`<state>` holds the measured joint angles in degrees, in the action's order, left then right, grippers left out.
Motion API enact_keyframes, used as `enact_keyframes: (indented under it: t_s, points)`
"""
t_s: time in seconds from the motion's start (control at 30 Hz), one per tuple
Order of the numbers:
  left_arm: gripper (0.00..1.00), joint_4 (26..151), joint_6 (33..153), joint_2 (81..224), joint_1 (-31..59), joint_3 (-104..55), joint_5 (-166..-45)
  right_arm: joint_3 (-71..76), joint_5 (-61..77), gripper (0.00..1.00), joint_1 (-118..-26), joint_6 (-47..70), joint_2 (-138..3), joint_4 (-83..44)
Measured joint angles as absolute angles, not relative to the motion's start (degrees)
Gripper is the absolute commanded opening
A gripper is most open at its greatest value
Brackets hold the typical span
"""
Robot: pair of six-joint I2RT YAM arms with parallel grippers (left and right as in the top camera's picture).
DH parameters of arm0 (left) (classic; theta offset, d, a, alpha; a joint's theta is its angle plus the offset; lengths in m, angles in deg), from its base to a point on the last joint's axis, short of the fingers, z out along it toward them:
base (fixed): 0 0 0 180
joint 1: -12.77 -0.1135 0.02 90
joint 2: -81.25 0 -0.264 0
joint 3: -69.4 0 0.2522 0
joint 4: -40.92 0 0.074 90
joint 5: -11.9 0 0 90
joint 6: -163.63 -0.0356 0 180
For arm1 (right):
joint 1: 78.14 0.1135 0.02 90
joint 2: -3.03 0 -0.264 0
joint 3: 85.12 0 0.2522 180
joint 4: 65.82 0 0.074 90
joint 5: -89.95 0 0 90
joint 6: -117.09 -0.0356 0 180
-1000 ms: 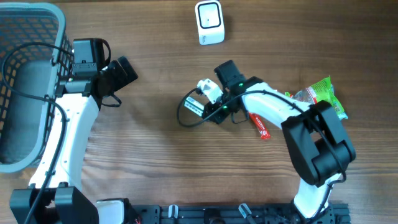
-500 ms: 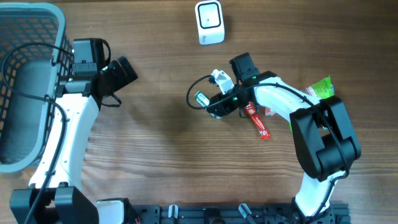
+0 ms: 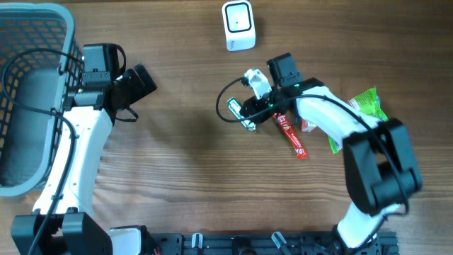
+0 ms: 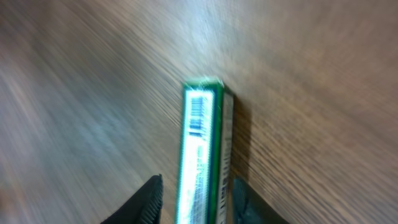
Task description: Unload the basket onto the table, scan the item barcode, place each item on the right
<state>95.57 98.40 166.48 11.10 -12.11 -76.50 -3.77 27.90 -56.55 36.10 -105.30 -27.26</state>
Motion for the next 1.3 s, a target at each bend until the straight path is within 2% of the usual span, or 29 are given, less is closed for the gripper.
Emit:
enact_keyframes:
  t_s: [0.1, 0.2, 0.77, 0.9, 1.1, 1.3]
  points:
    - [1.00, 95.57, 98.40, 166.48, 11.10, -12.11, -76.50, -3.42, 27.20, 0.11, -56.55, 35.80, -100.39, -25.95]
    - [1.00, 95.59, 98.40, 166.48, 11.10, -12.11, -76.50, -3.57, 26.65, 0.09, -56.49, 35.93, -100.19, -25.45]
    - [1.00, 95.57, 98.40, 166.48, 11.10, -12.11, -76.50, -4.16, 27.37, 0.08, -56.09, 36.32, -106.92, -25.77]
    - [1.00, 95.57, 98.40, 166.48, 11.10, -12.11, -76.50, -4.18, 27.50, 0.11, -56.09, 35.86, -106.92, -26.45]
    - [1.00, 95.57, 98.40, 166.48, 11.10, -12.11, -76.50, -4.14, 35.50, 0.11, -56.12, 35.62, -106.92, -26.69]
    - [1.00, 95.57, 98.40, 166.48, 11.10, -12.11, -76.50, -5.19, 30.52, 0.11, -56.12, 35.62, -106.92, -27.20]
